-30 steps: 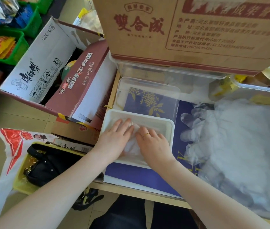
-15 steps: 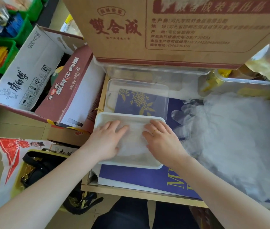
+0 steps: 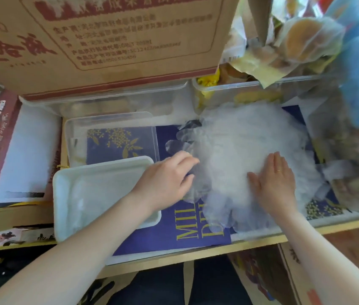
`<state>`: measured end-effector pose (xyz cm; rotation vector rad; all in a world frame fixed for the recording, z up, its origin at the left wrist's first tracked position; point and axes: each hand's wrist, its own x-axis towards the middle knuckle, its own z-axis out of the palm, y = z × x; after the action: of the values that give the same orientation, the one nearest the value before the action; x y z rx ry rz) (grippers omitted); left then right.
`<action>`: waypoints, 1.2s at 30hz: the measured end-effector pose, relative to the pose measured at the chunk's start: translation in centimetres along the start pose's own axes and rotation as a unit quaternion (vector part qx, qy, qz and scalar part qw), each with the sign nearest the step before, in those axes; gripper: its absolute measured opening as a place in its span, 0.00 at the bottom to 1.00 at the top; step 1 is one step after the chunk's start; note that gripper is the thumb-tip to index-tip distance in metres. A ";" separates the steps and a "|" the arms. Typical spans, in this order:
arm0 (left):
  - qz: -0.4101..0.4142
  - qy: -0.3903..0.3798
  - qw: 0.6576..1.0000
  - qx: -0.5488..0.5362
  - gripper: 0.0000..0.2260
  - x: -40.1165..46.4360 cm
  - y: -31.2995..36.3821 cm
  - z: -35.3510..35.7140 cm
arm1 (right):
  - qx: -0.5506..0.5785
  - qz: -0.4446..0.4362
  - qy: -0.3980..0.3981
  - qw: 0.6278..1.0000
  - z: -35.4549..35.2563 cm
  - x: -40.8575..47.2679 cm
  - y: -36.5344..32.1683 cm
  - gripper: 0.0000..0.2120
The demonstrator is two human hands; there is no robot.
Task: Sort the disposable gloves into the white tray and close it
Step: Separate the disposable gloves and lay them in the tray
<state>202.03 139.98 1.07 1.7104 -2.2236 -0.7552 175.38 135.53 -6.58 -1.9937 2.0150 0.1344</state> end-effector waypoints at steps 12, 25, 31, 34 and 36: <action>-0.148 -0.018 0.983 -0.106 0.21 6.1 2.8 5.0 | 0.162 -0.073 0.118 0.977 -0.1 -0.3 0.6 0.06; -0.181 0.162 0.845 -0.477 0.08 9.0 6.7 4.3 | 0.518 -0.091 -0.039 0.850 -5.0 -1.4 3.1 0.36; -0.190 0.187 0.852 -0.450 0.09 8.5 7.0 4.6 | 0.633 -0.014 -0.033 0.773 -8.0 -0.6 1.8 0.06; -0.223 0.203 0.840 -0.451 0.08 7.9 7.0 4.8 | 0.628 -0.034 -0.014 0.778 -8.3 -0.1 1.7 0.06; -0.271 0.217 0.824 -0.447 0.10 7.6 6.3 4.9 | 0.630 -0.034 -0.008 0.776 -8.3 0.3 2.2 0.07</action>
<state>192.24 135.14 -0.57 1.7057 -0.8067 -1.1299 172.02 133.05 0.91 -1.0986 1.2938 -0.9556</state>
